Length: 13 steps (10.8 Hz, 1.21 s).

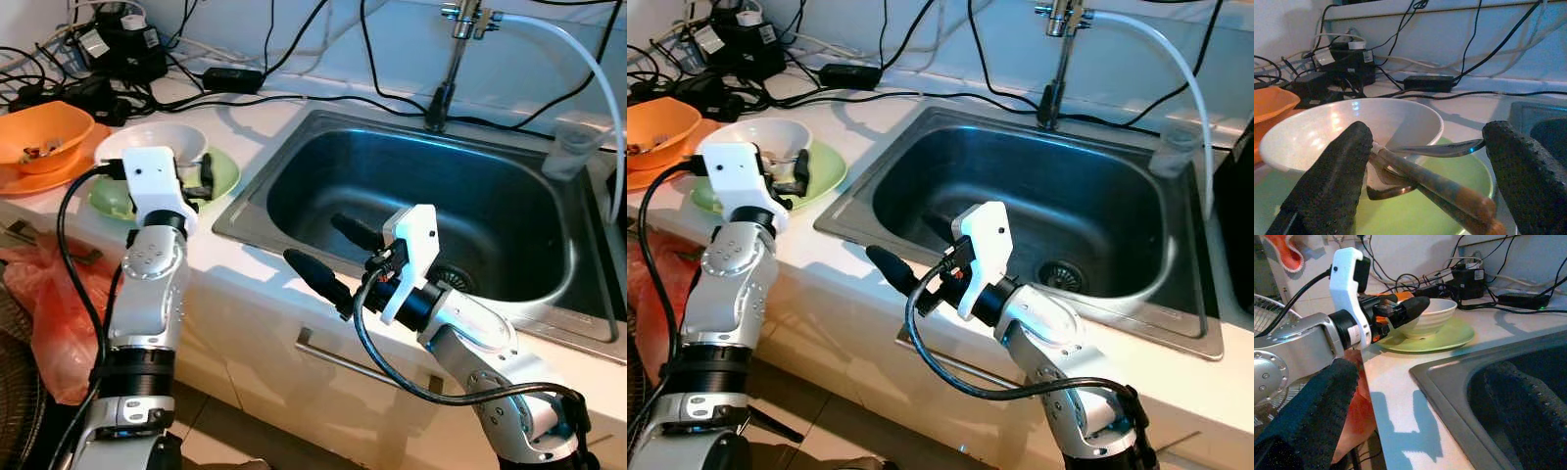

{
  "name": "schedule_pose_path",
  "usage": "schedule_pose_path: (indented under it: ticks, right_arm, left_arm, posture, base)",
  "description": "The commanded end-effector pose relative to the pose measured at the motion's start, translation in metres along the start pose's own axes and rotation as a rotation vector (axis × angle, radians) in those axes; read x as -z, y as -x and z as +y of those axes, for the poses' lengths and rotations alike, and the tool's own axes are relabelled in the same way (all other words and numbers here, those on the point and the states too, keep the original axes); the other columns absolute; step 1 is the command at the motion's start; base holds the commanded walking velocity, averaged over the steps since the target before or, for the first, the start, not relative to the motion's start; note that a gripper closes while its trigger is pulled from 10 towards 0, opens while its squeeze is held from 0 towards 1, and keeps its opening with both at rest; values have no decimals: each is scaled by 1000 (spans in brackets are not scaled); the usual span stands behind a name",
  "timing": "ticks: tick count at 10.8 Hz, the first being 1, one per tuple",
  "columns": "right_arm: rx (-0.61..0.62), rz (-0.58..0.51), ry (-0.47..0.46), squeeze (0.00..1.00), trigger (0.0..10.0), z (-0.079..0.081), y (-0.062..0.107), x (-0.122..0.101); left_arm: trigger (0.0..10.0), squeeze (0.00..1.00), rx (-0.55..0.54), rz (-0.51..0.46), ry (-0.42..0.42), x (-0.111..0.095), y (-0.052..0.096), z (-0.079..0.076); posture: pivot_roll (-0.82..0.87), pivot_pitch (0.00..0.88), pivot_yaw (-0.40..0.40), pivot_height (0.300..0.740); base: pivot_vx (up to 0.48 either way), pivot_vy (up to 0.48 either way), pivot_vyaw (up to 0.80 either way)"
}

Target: Kitchen organization

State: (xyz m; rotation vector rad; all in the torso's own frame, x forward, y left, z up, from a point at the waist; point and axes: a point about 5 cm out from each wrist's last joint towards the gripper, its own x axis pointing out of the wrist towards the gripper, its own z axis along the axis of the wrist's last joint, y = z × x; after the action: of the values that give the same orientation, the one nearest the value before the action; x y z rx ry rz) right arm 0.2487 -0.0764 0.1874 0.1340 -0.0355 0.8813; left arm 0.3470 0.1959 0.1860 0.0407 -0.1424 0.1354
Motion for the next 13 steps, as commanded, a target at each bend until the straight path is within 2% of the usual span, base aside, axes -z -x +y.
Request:
schedule_pose_path:
  ticks: [1,2,3,4,5,6,7,8,13]
  right_arm:
    - [-1,-4,8,0,10000,2,2,-2]
    - [1,-4,9,0,10000,3,2,-2]
    - [4,-2,12,0,10000,2,2,-2]
    - [5,-1,13,0,10000,2,2,-1]
    - [5,1,15,0,10000,3,2,-1]
    - [5,4,18,0,10000,3,2,-1]
    - [4,5,20,0,10000,3,2,0]
    - [5,6,21,0,10000,3,2,0]
    - [9,6,21,0,10000,2,2,0]
  left_arm:
    - [3725,0,-8,-9,-2,-2,-3,3]
    - [3843,0,-8,-12,-4,-3,-3,3]
    - [3216,0,-7,-20,-6,-4,-4,4]
    - [3059,0,-5,-28,-8,-5,-4,4]
    - [2078,0,-4,-32,-10,-5,-4,4]
    - [3373,0,-4,-33,-12,-5,-4,4]
    - [2941,0,-1,-35,-14,-5,-4,3]
    - [0,0,11,-49,-10,-8,-5,1]
    - [0,0,27,-81,-26,-12,-5,-3]
  posture:
    - [30,0,36,740]
    - [28,0,37,740]
    - [27,0,37,740]
    - [26,0,37,740]
    - [26,0,37,740]
    - [25,0,35,740]
    - [25,0,35,740]
    - [27,0,34,740]
    - [23,0,36,740]
  base:
    - [0,0,0]
    - [0,0,0]
    - [0,0,0]
    - [0,0,0]
    - [0,0,0]
    - [0,0,0]
    - [0,0,0]
    - [0,0,0]
    - [0,0,0]
